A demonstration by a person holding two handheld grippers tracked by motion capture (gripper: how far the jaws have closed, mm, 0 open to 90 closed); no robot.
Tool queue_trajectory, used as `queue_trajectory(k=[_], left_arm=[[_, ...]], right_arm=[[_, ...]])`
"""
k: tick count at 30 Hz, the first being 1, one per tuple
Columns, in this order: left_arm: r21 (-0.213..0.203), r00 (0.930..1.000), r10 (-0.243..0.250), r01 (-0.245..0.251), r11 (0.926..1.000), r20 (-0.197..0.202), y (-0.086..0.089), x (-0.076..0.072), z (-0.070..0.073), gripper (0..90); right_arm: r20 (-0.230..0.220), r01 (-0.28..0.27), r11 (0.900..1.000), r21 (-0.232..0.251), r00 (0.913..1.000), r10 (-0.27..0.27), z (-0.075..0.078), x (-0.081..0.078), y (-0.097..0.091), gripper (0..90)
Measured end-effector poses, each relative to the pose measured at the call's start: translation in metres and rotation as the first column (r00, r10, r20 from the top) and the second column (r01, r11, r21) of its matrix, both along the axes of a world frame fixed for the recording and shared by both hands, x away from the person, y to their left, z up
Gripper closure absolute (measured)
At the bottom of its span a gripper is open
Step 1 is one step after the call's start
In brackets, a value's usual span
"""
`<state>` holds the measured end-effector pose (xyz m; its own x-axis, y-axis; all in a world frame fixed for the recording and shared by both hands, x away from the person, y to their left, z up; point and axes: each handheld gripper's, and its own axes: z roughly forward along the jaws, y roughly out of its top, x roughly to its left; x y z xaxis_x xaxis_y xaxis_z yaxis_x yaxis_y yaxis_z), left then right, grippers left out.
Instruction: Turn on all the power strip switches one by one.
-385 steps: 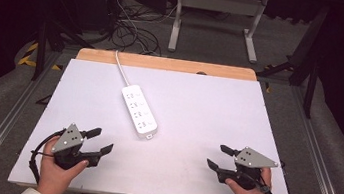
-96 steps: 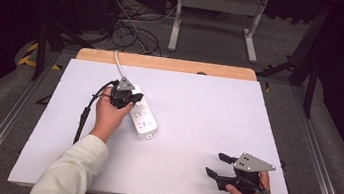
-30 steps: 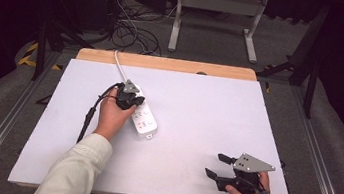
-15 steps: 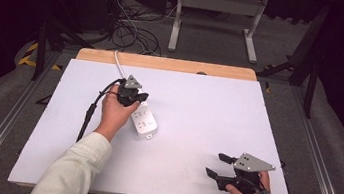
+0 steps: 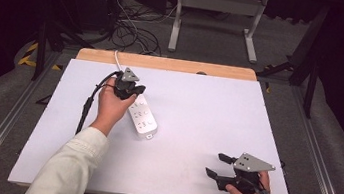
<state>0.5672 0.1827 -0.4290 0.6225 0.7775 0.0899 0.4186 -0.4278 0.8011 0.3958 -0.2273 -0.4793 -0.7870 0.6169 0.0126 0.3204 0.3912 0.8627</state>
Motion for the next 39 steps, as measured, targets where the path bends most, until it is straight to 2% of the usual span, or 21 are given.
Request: queue_trajectory(k=[1, 4, 6, 10, 16, 21, 24, 25, 27, 33, 39], left_arm=[[0.013, 0.9999, 0.009, -0.009, 0.9999, 0.007, 0.001, 0.001, -0.001, 90.0], [0.02, 0.9996, 0.026, -0.026, 0.9995, 0.009, 0.003, 0.005, -0.005, 90.0], [0.03, 0.9995, 0.031, -0.031, 0.9991, -0.001, 0.004, 0.008, -0.008, 90.0], [0.03, 0.9987, 0.047, -0.047, 0.9985, -0.021, 0.007, 0.012, -0.014, 90.0], [0.037, 0.9983, 0.057, -0.056, 0.9977, -0.014, 0.008, 0.017, -0.019, 90.0], [0.036, 0.997, 0.072, -0.071, 0.9968, -0.03, 0.012, 0.02, -0.025, 90.0], [0.035, 0.9976, 0.064, -0.063, 0.9974, -0.027, 0.011, 0.021, -0.028, 90.0], [0.048, 0.9977, 0.067, -0.066, 0.9966, -0.014, 0.011, 0.022, -0.028, 90.0], [0.039, 0.9979, 0.061, -0.06, 0.9974, -0.022, 0.009, 0.022, -0.03, 90.0], [0.057, 0.9975, 0.064, -0.062, 0.9965, -0.031, 0.009, 0.023, -0.033, 90.0], [0.062, 0.9985, 0.051, -0.049, 0.9968, -0.022, 0.006, 0.023, -0.035, 90.0]], right_arm=[[0.0, 0.0, 1.0, 0.0, 1.0, 0.0, 0.0, 0.0, 0.0, 31.8], [-0.001, 0.0, 1.0, 0.002, 1.0, 0.0, 0.0, 0.0, 0.0, 31.8], [-0.001, -0.001, 1.0, 0.002, 1.0, 0.001, 0.0, 0.0, 0.0, 31.8], [-0.003, -0.003, 1.0, 0.003, 1.0, 0.003, -0.001, 0.0, 0.0, 31.8], [-0.006, -0.008, 1.0, 0.002, 1.0, 0.008, -0.001, 0.0, 0.0, 31.8], [-0.006, -0.003, 1.0, 0.006, 1.0, 0.003, -0.001, 0.001, -0.001, 31.8], [-0.007, -0.005, 1.0, 0.005, 1.0, 0.005, -0.001, 0.001, -0.001, 31.8], [-0.007, -0.006, 1.0, 0.005, 1.0, 0.006, -0.001, 0.001, -0.001, 31.8], [-0.009, -0.01, 1.0, 0.002, 0.9999, 0.01, -0.001, 0.001, 0.0, 31.8], [-0.008, -0.012, 0.9999, 0.003, 0.9999, 0.012, -0.001, 0.001, 0.0, 31.8], [-0.009, -0.013, 0.9999, 0.003, 0.9999, 0.013, -0.001, 0.0, 0.0, 31.8]])
